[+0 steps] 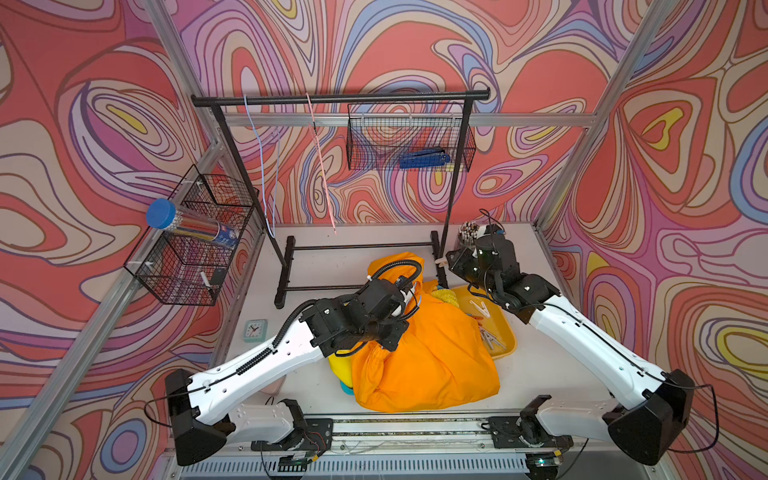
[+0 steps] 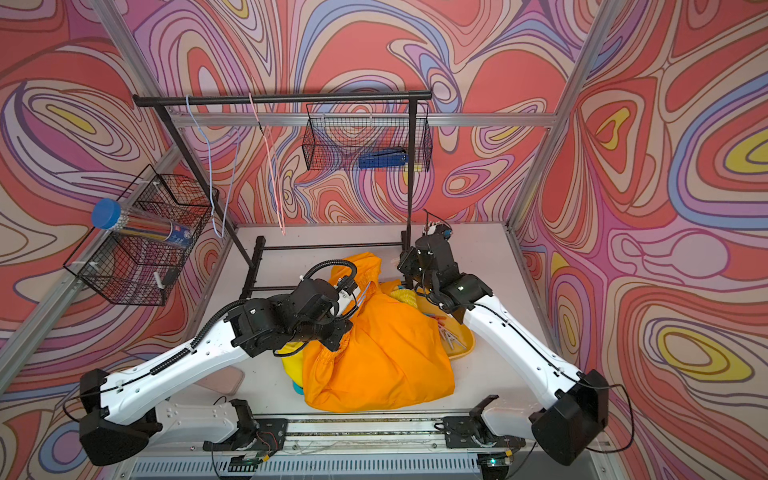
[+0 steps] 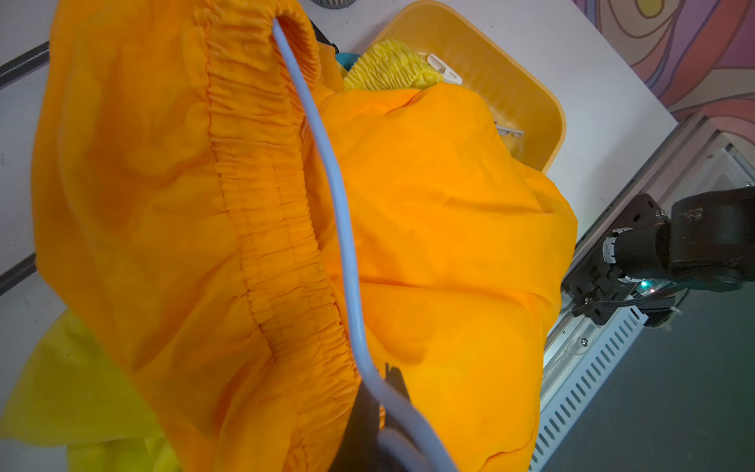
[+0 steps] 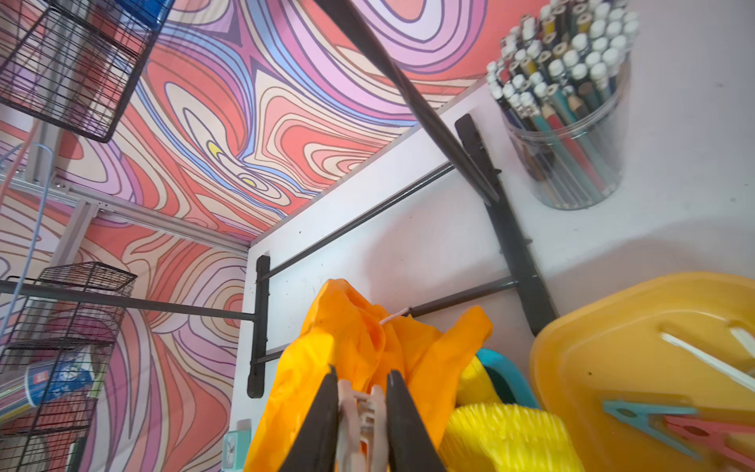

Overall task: Remove the clothespins securing shorts to the hanger
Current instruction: Place the clothespin in the storage box.

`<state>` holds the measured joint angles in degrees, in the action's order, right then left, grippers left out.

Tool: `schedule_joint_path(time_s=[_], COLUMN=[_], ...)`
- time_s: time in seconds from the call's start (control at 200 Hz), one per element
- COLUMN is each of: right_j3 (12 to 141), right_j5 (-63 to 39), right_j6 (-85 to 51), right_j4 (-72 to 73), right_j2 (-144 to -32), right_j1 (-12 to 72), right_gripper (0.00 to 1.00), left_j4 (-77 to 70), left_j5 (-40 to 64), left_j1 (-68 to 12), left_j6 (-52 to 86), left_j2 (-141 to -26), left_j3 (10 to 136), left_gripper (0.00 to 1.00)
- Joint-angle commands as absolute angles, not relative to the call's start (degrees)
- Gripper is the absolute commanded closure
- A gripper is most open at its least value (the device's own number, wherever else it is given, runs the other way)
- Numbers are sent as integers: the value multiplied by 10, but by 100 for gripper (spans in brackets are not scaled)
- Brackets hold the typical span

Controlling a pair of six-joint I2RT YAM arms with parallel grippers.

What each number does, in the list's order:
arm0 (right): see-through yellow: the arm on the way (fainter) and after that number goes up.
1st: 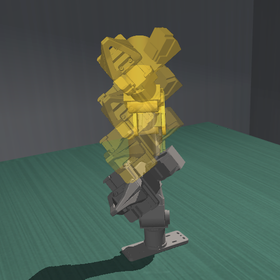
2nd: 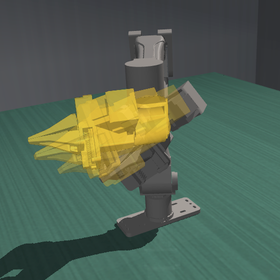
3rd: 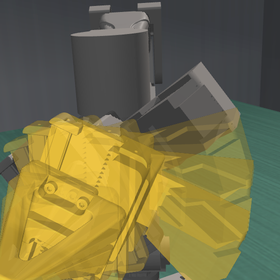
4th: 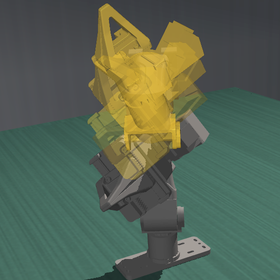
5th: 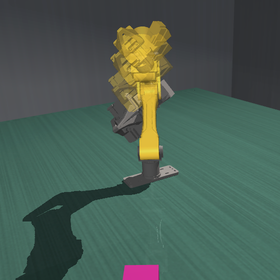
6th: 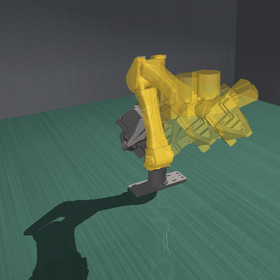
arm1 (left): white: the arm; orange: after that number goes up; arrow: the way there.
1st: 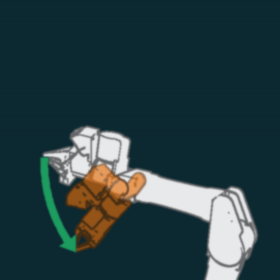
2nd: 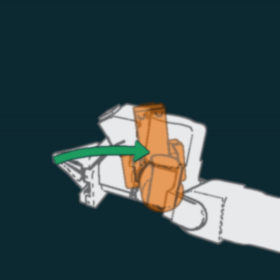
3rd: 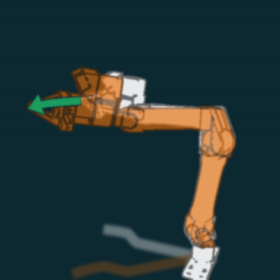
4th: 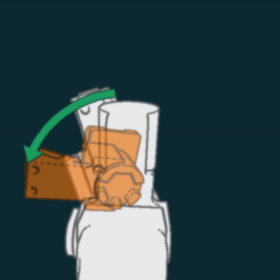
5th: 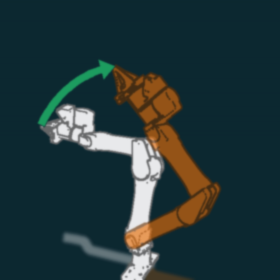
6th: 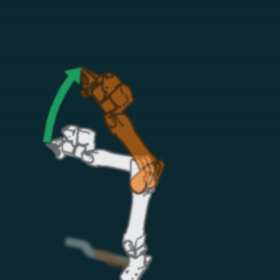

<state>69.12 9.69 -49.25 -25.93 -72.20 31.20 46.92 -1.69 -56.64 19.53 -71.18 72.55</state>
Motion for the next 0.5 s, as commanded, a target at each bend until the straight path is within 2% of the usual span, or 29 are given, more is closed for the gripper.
schedule_joint_path(time_s=[0.0, 0.195, 0.496], right_j3=[695, 645, 590], right_j5=[144, 190, 242], right_j6=[-448, -437, -434], right_j4=[-322, -369, -398], right_j2=[-683, -628, -633], right_j1=[309, 306, 301], right_gripper=[79, 79, 79], left_j4=[453, 441, 437], left_j5=[-29, -25, -17], left_j1=[-570, -570, -570], left_j6=[186, 188, 184], left_j2=[-697, -688, -687], left_j3=[722, 712, 713], left_gripper=[100, 100, 100])
